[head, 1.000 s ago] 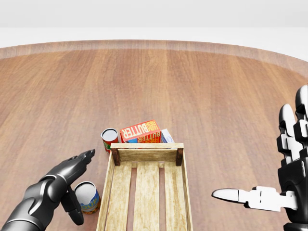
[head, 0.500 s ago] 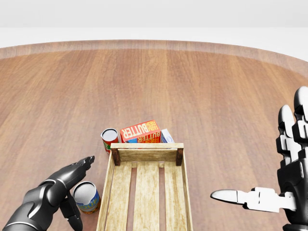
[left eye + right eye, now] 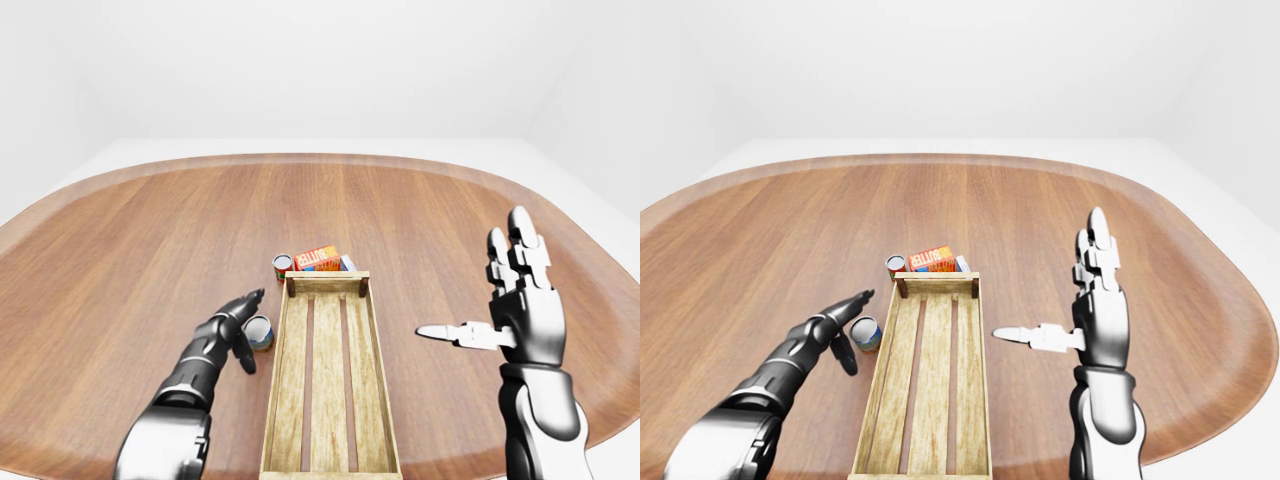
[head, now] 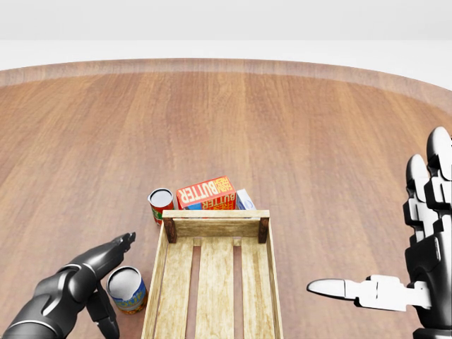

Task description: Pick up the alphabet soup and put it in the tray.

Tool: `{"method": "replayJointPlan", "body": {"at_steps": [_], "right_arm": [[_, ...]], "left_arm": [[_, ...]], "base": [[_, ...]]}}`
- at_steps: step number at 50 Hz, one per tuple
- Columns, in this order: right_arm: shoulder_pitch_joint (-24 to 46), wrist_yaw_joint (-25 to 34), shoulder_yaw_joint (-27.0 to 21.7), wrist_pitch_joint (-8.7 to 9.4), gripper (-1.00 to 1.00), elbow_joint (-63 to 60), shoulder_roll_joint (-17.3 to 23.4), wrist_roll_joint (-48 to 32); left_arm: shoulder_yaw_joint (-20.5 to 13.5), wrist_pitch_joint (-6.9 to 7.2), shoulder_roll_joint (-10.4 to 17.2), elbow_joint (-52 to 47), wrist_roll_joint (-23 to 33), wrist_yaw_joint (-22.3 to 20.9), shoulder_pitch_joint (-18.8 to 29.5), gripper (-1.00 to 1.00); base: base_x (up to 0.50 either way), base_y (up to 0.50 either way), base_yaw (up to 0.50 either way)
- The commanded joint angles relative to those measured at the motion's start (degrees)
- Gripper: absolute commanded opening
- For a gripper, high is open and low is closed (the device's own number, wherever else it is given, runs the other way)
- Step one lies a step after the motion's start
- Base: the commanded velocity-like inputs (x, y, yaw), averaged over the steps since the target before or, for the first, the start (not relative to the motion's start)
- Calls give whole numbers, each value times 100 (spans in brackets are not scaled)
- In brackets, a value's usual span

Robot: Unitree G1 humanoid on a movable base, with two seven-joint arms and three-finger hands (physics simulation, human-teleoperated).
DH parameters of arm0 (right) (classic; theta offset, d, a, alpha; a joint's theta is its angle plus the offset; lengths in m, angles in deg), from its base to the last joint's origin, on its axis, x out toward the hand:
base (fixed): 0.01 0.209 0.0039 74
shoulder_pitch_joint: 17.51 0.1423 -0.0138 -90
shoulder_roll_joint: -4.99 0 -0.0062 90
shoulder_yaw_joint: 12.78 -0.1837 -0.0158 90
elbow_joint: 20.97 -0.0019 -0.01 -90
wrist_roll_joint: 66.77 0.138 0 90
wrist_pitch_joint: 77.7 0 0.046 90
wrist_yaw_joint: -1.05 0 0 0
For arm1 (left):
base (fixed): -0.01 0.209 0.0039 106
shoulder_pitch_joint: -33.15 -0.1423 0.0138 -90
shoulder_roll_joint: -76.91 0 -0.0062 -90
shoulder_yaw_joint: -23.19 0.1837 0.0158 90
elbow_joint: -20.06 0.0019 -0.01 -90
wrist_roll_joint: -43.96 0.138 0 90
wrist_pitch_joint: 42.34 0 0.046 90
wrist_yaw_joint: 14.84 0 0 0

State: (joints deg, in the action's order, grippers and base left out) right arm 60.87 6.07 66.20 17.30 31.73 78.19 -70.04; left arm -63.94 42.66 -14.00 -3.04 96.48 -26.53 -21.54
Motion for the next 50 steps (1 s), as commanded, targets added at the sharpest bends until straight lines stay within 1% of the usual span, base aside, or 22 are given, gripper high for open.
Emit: {"method": "replayJointPlan", "body": {"at_steps": [1, 5, 11, 21, 41, 43, 50], "right_arm": [[17, 10, -5, 0, 98, 92, -1, -37], [25, 12, -6, 0, 98, 167, 7, -18], [50, -4, 48, 0, 98, 248, 16, -23], [-24, 32, -38, 0, 98, 139, 7, 6], [7, 32, -65, 0, 98, 321, 10, 4], [-8, 34, -64, 0, 98, 327, 7, 12], [-64, 47, -106, 0, 98, 242, -11, 26]], "left_arm": [[26, 0, -35, 596, -66, 135, 266, 100], [35, 0, -21, 657, -81, 148, 279, 100], [-8, 0, 13, 766, -129, 77, 504, 100], [7, 44, -101, 909, -86, 75, 610, 100], [19, 133, -246, 1032, 56, 53, 639, 100], [5, 159, -256, 1045, 58, 42, 653, 100], [2, 164, -292, 1068, 92, 12, 621, 100]], "base": [[0, 0, 0], [0, 0, 0], [0, 0, 0], [0, 0, 0], [0, 0, 0], [0, 0, 0], [0, 0, 0]]}}
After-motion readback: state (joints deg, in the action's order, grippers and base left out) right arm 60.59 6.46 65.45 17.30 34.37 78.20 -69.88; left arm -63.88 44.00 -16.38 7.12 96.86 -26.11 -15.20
